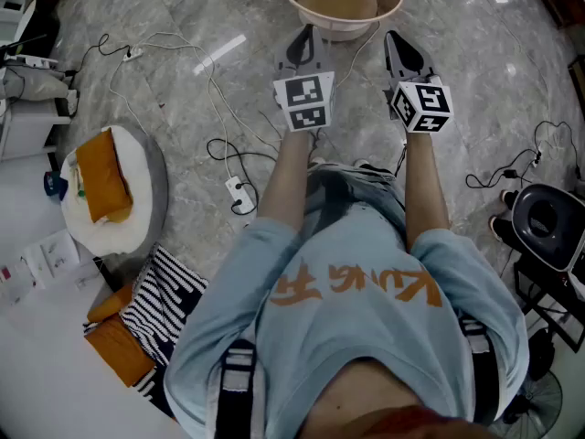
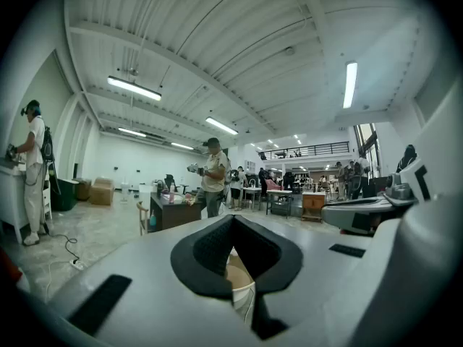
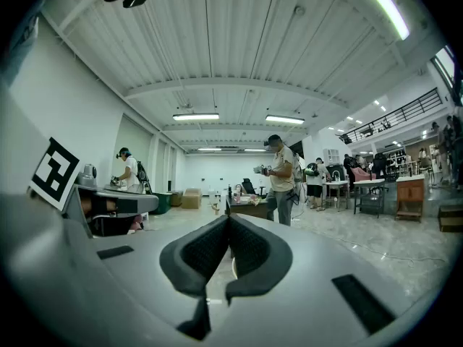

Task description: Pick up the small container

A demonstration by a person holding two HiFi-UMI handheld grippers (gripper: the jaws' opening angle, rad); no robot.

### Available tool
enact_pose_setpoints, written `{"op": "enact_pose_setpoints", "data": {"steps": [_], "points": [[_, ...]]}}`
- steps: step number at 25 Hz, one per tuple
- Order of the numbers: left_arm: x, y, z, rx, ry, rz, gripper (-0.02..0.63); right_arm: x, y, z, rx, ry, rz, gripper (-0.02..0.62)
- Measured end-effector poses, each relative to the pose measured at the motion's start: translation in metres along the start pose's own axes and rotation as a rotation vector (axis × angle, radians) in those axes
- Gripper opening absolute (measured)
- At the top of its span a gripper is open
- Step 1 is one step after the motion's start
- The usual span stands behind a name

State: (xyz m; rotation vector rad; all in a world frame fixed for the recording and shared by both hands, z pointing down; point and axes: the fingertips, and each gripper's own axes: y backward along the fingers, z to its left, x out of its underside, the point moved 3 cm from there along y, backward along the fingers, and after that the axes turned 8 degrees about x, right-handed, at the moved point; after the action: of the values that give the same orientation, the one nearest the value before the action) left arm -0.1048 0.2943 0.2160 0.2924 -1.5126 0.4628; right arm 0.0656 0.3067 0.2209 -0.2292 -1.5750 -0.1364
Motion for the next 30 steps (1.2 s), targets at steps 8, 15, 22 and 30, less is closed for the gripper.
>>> {"op": "enact_pose_setpoints", "data": {"steps": [8, 15, 22, 30], "points": [[0.006, 0.002, 0.005, -0.01, 0.019, 0.003, 0.023, 0.006, -0.001, 0.003, -0.017, 0.022, 0.017, 0.012], [0.018, 0.0, 0.011, -0.008, 0.043, 0.021, 0.023, 0.012, -0.003, 0.001, 0.0, -0.054, 0.008, 0.012], [0.033, -0.002, 0.023, -0.024, 0.091, 0.053, 0.023, 0.018, 0.002, -0.003, -0.02, -0.102, 0.013, 0.012], [0.03, -0.012, 0.029, -0.013, 0.128, 0.031, 0.023, 0.012, -0.003, -0.012, 0.021, -0.068, 0.02, 0.012]]}}
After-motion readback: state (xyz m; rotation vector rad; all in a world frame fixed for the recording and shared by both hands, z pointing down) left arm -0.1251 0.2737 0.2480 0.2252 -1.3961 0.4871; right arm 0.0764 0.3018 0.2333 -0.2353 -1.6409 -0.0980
